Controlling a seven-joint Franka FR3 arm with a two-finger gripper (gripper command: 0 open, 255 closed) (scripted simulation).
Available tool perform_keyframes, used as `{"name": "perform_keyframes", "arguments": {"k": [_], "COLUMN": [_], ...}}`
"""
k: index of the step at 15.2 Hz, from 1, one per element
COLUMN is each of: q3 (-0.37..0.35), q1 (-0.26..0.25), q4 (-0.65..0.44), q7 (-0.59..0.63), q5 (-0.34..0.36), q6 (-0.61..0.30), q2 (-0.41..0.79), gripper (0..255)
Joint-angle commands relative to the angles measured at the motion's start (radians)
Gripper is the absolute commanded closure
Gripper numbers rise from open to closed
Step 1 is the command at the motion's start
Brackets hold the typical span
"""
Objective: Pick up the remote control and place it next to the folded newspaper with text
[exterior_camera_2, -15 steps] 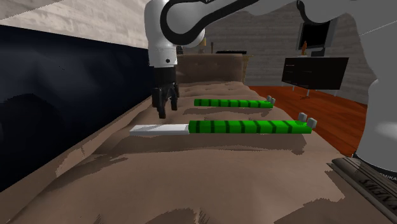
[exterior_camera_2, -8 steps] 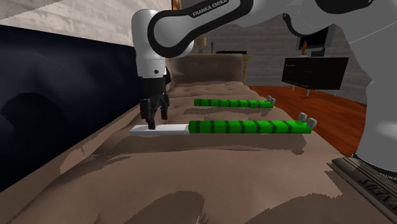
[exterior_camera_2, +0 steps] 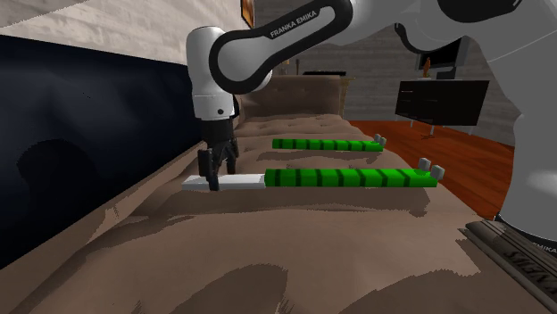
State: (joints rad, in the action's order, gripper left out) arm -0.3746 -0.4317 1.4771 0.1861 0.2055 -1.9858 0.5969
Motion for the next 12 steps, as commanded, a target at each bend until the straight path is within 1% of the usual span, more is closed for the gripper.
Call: {"name": "perform_keyframes", "arguments": {"k": [1, 3, 4, 12], "q3": [0.000, 0.000, 0.000, 0.000], "q1": [0.000, 0.000, 0.000, 0.000], "q4": [0.001, 0.000, 0.000, -0.002], "q7": [0.000, 0.000, 0.000, 0.000], "q5": [0.000, 0.000, 0.000, 0.000], "q6": [-0.001, -0.001, -0.001, 0.001], "q2": [0.000, 0.000, 0.000, 0.001], "gripper": [0, 0, 255, 255]}}
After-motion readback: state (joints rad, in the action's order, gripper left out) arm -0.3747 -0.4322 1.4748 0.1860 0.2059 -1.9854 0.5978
